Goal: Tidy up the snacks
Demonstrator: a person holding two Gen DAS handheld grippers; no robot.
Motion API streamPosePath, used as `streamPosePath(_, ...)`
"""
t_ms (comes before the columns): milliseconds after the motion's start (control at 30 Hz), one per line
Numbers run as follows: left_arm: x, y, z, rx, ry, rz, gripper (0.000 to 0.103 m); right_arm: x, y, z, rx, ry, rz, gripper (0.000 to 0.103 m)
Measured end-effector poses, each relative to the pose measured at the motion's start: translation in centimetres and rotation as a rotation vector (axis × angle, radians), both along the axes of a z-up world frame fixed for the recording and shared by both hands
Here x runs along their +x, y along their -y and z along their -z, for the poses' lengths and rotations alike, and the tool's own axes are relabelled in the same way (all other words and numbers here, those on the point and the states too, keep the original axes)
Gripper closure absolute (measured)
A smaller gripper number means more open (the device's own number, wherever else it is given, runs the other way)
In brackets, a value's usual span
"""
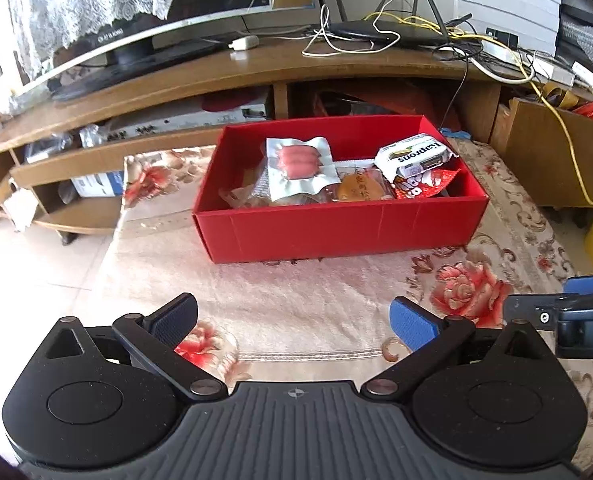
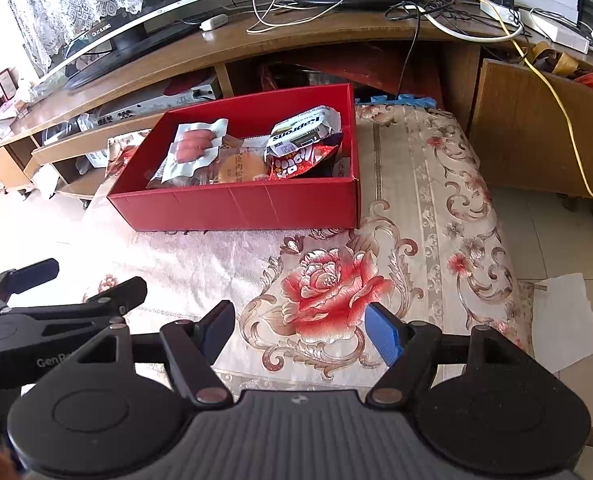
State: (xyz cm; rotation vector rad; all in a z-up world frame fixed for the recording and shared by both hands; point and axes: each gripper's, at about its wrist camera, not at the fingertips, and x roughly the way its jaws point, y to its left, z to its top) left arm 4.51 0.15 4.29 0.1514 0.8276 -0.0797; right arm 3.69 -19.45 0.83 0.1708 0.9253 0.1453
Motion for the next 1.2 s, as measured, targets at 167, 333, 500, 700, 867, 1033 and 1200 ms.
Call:
streamPosePath(167,-0.3,0.1,0.2,-0.022,-0.018,0.005,0.000,-0.1,-0.3,0.3,-0.014,-0.012,-0.004,0.034)
streamPosePath(333,-0.8,0.2,0.5,-0.034,-0.035,0.004,0.000,-0.3,-0.5,0.6,-0.032,-0.025,-0.004,0.034)
streamPosePath(500,-1.2,0.1,0.7,-0.037,-0.054,-0.013,0.000,-0.6,-0.6,0.7,-0.036,-0.033,-0.006,0.034)
streamPosePath(700,-1.4,0.0,0.6,-0.044,-0.072,-0.023,0.001,-1.0,-0.6,0.7,-0.031,-0.029,-0.006,0.034)
streamPosePath(867,-1.6,0.0,0.5,-0.036,-0.066,-0.017,0.001,-1.1,-0.6,0.6,-0.026,-0.029,-0.007,0.034)
streamPosePath(1033,-1.7,-0.1,0.5,-0.042,-0.065,-0.015,0.001,-1.2,-0.7,0.6,-0.024,-0.027,-0.007,0.034)
streamPosePath(1200,-1.6,-0.1,0.6,-0.046,-0.066,-0.018,0.001,-1.2,-0.7,0.6,-0.026,-0.027,-0.007,0.034)
